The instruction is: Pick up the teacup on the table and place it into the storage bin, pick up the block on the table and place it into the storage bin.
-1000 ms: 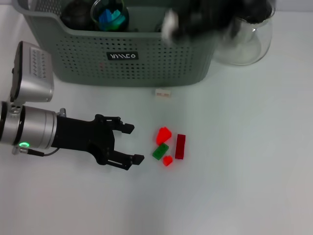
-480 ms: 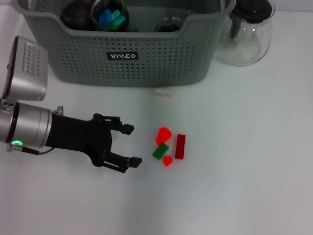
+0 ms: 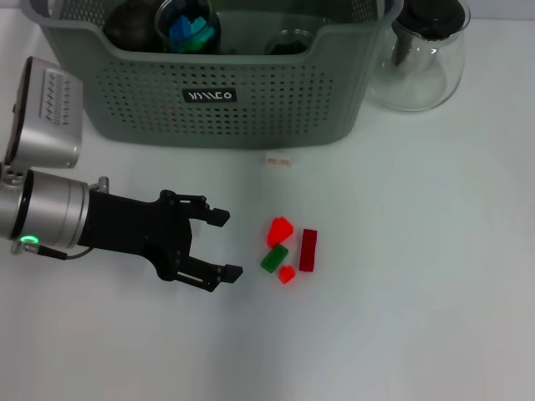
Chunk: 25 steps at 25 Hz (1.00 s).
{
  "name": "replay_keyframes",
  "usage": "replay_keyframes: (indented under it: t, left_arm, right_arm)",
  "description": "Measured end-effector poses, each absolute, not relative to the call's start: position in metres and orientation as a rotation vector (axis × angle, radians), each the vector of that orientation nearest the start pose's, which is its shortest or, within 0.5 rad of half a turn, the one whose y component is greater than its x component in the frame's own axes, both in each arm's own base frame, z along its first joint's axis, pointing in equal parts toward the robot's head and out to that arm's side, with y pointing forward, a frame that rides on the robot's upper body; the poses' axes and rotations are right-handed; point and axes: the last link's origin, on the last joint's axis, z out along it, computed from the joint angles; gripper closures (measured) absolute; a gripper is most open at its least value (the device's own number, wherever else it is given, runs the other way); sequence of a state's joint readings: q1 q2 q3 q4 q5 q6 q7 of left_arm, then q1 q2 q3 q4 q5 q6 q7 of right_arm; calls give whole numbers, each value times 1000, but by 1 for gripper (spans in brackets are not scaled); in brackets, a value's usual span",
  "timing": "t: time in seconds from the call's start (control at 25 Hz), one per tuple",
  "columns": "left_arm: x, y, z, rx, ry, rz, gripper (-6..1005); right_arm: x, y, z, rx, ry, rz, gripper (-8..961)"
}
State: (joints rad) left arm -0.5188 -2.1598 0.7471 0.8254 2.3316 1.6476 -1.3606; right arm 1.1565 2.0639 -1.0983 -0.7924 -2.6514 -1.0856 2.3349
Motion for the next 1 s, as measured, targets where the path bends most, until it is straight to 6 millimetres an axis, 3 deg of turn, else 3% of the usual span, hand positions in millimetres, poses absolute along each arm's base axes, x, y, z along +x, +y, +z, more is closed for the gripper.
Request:
replay_keyframes:
  t: [0.16, 0.52, 0.6, 0.76, 1.0]
  left_arm:
    - [-265, 301, -28, -3020, -462, -299, 111]
    - [-266, 298, -28, -3022, -474, -309, 111]
    - [-266, 298, -28, -3021, -476, -310, 111]
    - [-266, 298, -28, -3022, -476, -310, 111]
    - [-266, 297, -29, -3025, -474, -308, 111]
  right_arm:
    - [67, 484, -11, -2482, 461, -178, 560]
    - [47, 477, 3, -2485, 391, -77, 271]
    - [40, 466, 13, -2519, 369, 11, 199]
    - [30, 430, 36, -2663, 287, 235, 201]
    - [53, 375, 58, -2899, 187, 407, 205]
